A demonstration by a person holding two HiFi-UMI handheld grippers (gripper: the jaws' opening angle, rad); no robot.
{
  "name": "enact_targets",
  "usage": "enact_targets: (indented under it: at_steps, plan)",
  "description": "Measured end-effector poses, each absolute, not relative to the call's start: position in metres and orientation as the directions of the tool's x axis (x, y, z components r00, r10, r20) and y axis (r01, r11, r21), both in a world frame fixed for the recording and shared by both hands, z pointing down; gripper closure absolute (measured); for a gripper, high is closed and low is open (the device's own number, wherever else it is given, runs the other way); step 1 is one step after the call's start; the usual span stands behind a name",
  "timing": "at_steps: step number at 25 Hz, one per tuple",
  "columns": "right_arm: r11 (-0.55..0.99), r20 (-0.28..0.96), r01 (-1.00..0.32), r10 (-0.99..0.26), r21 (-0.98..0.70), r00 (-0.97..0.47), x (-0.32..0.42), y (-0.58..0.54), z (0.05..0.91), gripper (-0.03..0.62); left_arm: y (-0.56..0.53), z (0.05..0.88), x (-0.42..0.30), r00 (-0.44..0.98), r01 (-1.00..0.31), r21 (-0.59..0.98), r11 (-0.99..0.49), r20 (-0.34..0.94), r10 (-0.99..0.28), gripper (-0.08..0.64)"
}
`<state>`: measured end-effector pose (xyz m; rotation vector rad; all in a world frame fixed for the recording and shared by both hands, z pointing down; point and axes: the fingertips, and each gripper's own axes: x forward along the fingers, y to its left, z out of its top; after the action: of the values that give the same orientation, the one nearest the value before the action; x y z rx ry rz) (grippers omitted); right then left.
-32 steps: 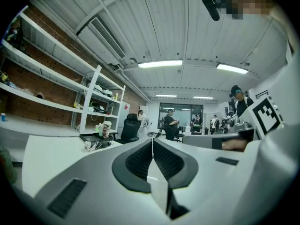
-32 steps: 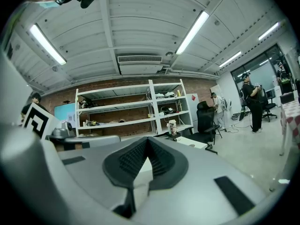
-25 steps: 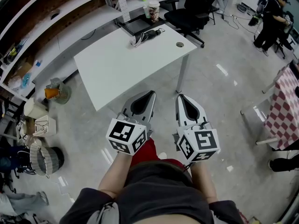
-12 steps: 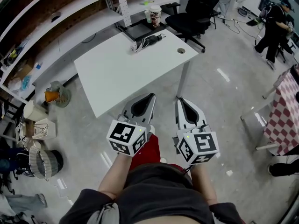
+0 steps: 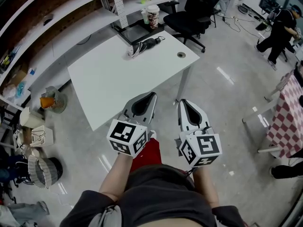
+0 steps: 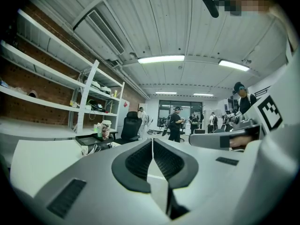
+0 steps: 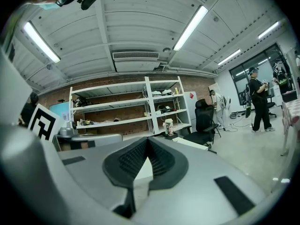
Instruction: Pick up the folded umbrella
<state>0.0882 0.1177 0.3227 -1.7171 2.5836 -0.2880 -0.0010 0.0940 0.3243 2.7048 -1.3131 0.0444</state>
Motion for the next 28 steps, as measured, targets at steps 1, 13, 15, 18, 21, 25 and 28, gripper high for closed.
enact_targets:
  at_steps: [1, 13, 15, 18, 21, 25, 28]
  plan:
    - [0.373, 0.084, -0.912, -0.917, -0.17, -0.391, 0.089, 0.11, 0.324, 0.574, 0.086, 0.325, 0.0, 0.621, -0.783, 0.11, -0.612, 0.086, -0.779, 0.54]
    - [0.368, 0.137, -0.908, -0.907, -0.2, -0.398, 0.072, -0.006, 0.341, 0.574, -0.029, 0.343, -0.025, 0.591, -0.806, 0.136, -0.576, 0.132, -0.795, 0.54]
    - [0.367, 0.143, -0.908, -0.906, -0.201, -0.398, 0.067, -0.023, 0.34, 0.574, -0.048, 0.343, -0.03, 0.589, -0.808, 0.137, -0.574, 0.136, -0.797, 0.54]
    - [0.369, 0.153, -0.907, -0.903, -0.203, -0.401, 0.061, -0.048, 0.342, 0.574, -0.076, 0.343, -0.033, 0.589, -0.807, 0.136, -0.574, 0.14, -0.796, 0.54]
    - [0.373, 0.163, -0.904, -0.898, -0.207, -0.408, 0.053, -0.071, 0.346, 0.574, -0.099, 0.347, -0.037, 0.593, -0.805, 0.138, -0.578, 0.148, -0.791, 0.538]
    - [0.381, 0.168, -0.901, -0.893, -0.208, -0.416, 0.042, -0.096, 0.347, 0.574, -0.125, 0.35, -0.048, 0.59, -0.807, 0.139, -0.574, 0.158, -0.792, 0.538]
    - [0.381, 0.172, -0.901, -0.893, -0.207, -0.416, 0.037, -0.111, 0.347, 0.574, -0.141, 0.35, -0.055, 0.587, -0.81, 0.136, -0.571, 0.162, -0.794, 0.538]
